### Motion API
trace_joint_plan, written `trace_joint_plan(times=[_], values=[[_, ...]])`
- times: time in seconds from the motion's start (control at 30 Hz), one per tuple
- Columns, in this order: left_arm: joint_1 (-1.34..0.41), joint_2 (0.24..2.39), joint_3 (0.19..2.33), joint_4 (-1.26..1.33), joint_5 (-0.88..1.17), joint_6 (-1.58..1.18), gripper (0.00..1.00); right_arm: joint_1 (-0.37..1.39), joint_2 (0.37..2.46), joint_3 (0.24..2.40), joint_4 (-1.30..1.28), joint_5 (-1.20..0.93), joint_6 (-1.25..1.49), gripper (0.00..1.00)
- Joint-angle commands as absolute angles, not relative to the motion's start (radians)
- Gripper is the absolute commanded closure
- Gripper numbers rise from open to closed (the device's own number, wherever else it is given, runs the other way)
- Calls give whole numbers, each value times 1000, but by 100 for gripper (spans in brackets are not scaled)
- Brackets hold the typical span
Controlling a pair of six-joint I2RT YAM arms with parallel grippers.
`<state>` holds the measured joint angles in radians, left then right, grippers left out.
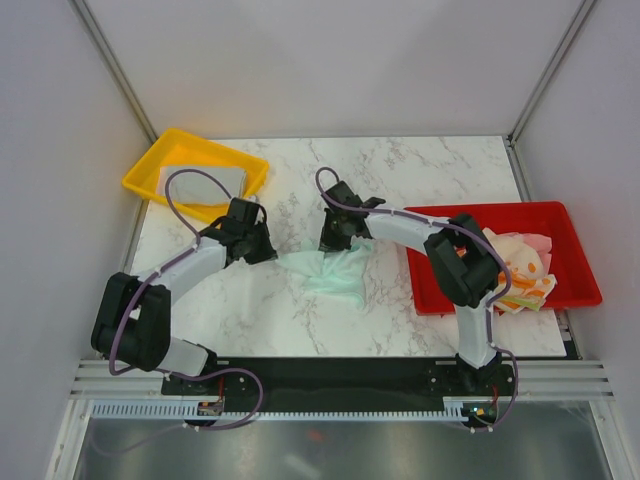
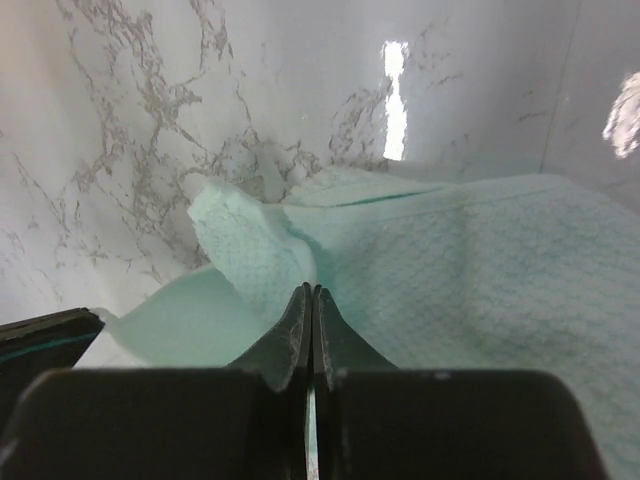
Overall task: Fold and stack the towels
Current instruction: Flatten out the crumpled towel
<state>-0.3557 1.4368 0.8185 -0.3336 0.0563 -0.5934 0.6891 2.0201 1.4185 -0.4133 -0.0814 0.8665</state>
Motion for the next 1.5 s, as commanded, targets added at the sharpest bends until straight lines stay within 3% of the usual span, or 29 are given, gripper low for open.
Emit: trace_joint_plan(times=[0.0,0.17,0.27,0.5,0.73,0.83,1.03,1.17,1.47], values=[[-357,1404,923,-279,83,-598,98,635,1941,1497,-429,-22,830,100],[-359,1321,1093,-293,196,-581,98,578,1728,1534,-606,234,689,100],[-374,1286,1123,-333,229,-587,98,600,1608,1472,-673,282,701,100],[-407,1284,916,-385,57,-630,98,790,1570,1195,-554,287,908,100],[-348,1364,766,-325,-104,-676,98,850,1839,1455,-515,193,797,77],[-296,1362,721,-307,-120,-704,98,844,1839,1529,-519,160,633,60],[-226,1365,687,-250,-85,-729,98,752,1809,1553,-453,-50,237,41],[-221,1414,704,-238,-66,-721,98,683,1880,1581,-426,-308,-38,41],[-219,1456,721,-235,-77,-713,98,609,2209,1868,-566,-845,-297,38]])
